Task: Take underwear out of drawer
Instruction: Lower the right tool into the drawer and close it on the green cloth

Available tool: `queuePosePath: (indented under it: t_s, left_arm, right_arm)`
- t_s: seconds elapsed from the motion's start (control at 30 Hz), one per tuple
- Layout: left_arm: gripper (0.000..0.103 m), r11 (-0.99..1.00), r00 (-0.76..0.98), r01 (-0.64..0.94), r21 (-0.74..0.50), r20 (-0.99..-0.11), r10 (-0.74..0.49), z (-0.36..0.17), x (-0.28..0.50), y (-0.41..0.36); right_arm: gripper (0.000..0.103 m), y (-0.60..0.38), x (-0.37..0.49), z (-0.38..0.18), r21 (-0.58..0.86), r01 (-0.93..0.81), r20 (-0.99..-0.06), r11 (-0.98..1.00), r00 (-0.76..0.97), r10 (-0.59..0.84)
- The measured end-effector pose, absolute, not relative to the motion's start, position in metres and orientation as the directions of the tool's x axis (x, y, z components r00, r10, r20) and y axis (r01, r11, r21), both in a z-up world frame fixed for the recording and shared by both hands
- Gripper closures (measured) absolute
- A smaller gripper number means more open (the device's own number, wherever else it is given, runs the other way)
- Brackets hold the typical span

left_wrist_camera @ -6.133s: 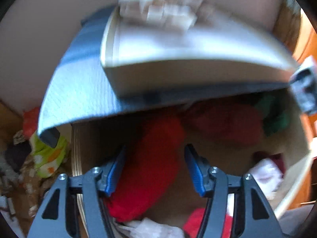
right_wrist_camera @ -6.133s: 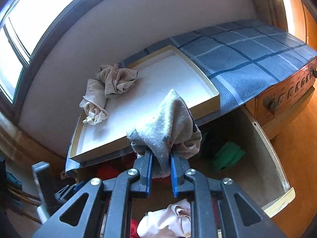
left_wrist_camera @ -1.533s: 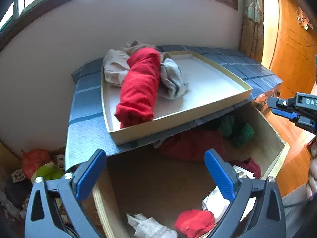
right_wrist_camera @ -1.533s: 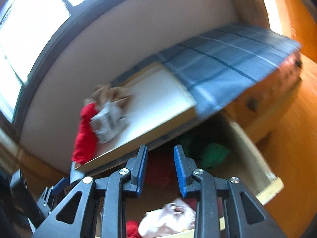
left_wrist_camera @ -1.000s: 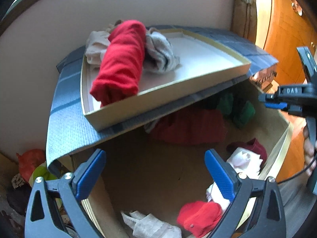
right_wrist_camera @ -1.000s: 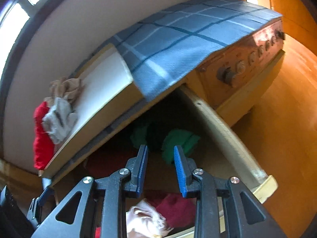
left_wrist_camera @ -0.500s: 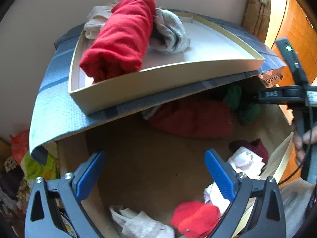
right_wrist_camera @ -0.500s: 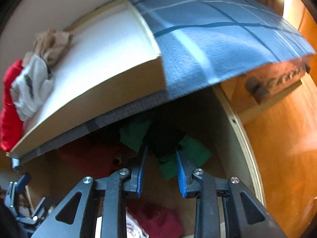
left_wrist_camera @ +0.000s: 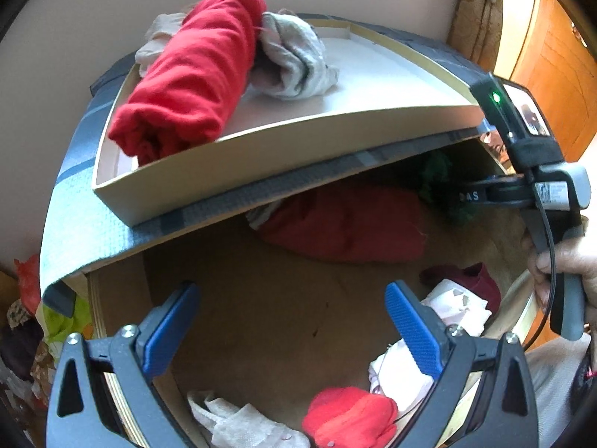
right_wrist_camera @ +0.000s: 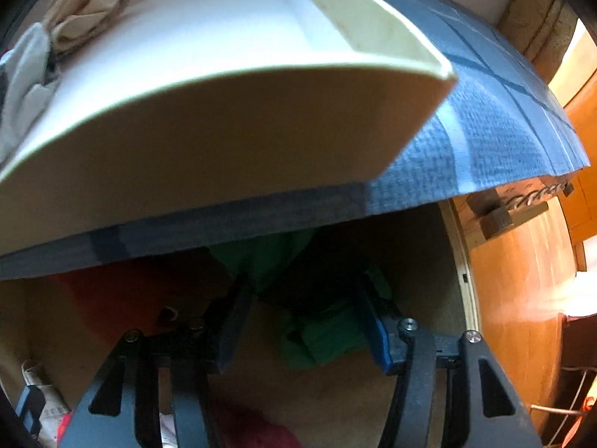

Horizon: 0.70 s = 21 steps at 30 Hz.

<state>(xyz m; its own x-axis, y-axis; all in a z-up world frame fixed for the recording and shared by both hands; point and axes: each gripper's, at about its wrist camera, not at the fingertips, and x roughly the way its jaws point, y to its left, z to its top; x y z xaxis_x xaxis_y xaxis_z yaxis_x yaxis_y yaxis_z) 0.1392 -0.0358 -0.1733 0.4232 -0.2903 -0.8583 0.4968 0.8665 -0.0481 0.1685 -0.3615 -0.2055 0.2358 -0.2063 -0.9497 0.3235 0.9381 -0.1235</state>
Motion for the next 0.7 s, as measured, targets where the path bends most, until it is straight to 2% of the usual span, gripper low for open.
queuePosePath:
  t_s: [0.07,0.23,0.37,0.5,0.57,0.7]
  left_arm:
    - [0.002,0.872,0.42,0.487,-0.059,-0.859,-0.292,-0.174,0.141,-0.034]
    - [0.002,0.87,0.411,0.486,-0.09,-0.854,-0.318,-0.172,0.144,-0.032]
    - [0.002,0.861,0.414,0.5,-0.092,-0.848,-0.331,-0.169,0.146,-0.037]
    - [0.002,0.855,0.404,0.509,-0.102,-0.848,-0.342,-0.168,0.145,-0.045]
    - [0.002,0.852,0.405,0.515,-0.097,-0.848,-0.341,-0.168,0.146,-0.047]
    - [0.002,0.849,0.399,0.521,-0.091,-0.853,-0.337,-0.169,0.143,-0.051]
  right_arm:
    - [0.064,-0.365,0.165,-0.206,-0.159,0.342,-0.948,0.926,0.209,-0.24]
    - [0.074,-0.378,0.144,-0.198,-0.08,0.4,-0.957,0.913,0.227,-0.183]
    - [0.08,-0.403,0.11,-0.186,0.162,0.51,-0.948,0.845,0.32,-0.011]
    - [0.085,-0.408,0.074,-0.174,0.402,0.513,-0.879,0.759,0.448,0.163]
    - [0.092,-0.404,0.062,-0.17,0.471,0.498,-0.844,0.728,0.494,0.208]
    - [0.093,-0.389,0.061,-0.168,0.425,0.487,-0.859,0.763,0.483,0.17]
